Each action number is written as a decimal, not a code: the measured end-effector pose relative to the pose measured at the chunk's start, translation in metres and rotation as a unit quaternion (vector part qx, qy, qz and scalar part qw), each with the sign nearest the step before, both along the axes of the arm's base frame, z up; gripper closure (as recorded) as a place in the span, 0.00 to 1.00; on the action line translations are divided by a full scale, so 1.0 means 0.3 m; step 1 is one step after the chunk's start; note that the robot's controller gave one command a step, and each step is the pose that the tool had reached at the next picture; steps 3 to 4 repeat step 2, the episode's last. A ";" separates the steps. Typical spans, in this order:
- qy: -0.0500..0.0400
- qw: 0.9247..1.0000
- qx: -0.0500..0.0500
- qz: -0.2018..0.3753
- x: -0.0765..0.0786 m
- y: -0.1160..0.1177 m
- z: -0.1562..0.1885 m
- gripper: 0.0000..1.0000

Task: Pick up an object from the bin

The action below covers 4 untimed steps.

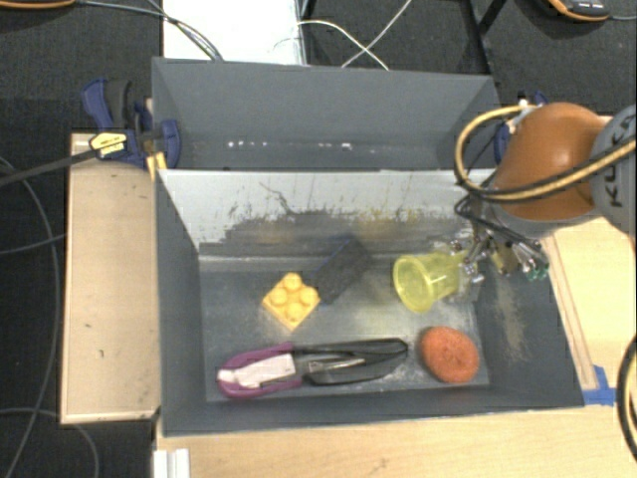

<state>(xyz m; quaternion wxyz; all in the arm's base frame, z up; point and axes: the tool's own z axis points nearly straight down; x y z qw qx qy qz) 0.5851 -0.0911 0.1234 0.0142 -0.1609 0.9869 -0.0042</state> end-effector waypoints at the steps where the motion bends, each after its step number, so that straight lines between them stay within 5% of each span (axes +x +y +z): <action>1: 0.000 1.000 0.000 -0.001 0.000 0.000 0.057 1.00; 4: -0.001 1.000 0.000 -0.001 0.002 0.000 0.106 1.00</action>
Offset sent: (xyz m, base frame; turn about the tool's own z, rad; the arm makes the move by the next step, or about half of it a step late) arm 0.0000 0.0001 0.0652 0.0000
